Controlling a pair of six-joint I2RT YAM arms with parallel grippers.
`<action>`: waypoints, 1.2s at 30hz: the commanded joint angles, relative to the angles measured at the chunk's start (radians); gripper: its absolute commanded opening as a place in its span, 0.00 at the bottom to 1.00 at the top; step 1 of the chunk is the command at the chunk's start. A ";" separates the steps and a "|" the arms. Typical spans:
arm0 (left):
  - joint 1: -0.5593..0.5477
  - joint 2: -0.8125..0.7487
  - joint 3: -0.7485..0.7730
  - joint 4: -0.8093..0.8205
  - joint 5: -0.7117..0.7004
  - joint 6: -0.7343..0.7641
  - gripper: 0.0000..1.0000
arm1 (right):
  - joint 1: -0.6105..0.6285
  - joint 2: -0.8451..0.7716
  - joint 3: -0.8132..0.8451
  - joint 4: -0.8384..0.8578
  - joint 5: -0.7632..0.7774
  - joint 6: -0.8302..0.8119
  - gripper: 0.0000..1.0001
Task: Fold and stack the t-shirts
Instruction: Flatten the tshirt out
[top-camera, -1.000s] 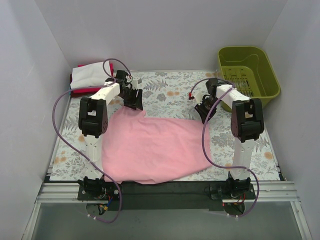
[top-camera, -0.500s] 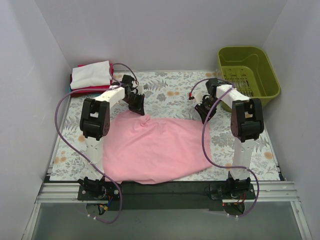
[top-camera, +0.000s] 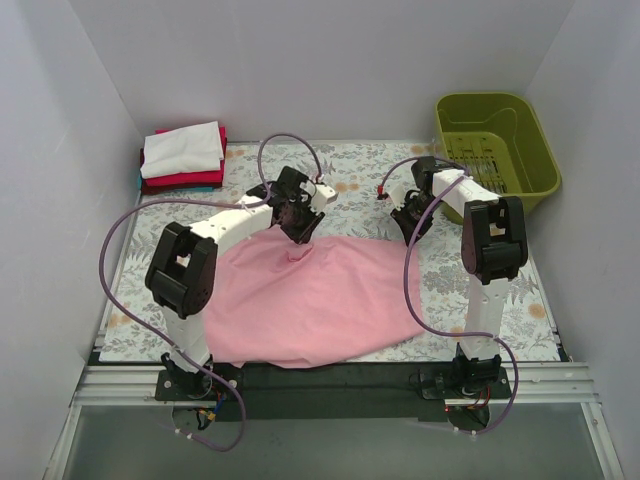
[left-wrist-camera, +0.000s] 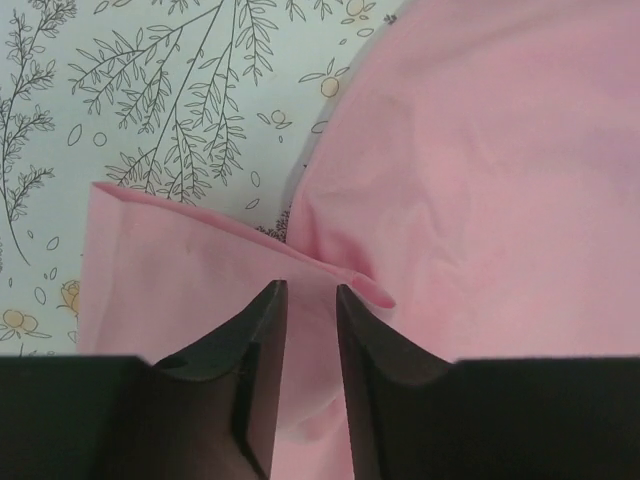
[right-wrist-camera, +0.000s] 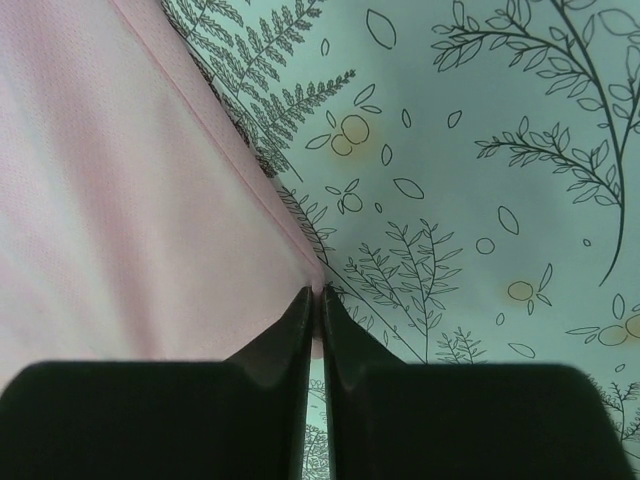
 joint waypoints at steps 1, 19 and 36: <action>0.027 -0.013 0.016 -0.023 -0.037 0.093 0.29 | 0.002 0.015 0.025 -0.037 -0.029 0.008 0.12; 0.233 0.245 0.396 -0.175 0.184 0.007 0.38 | 0.001 -0.020 0.008 -0.060 -0.041 -0.003 0.10; 0.207 0.297 0.400 -0.186 0.213 0.057 0.45 | -0.004 -0.009 0.020 -0.068 -0.041 0.004 0.11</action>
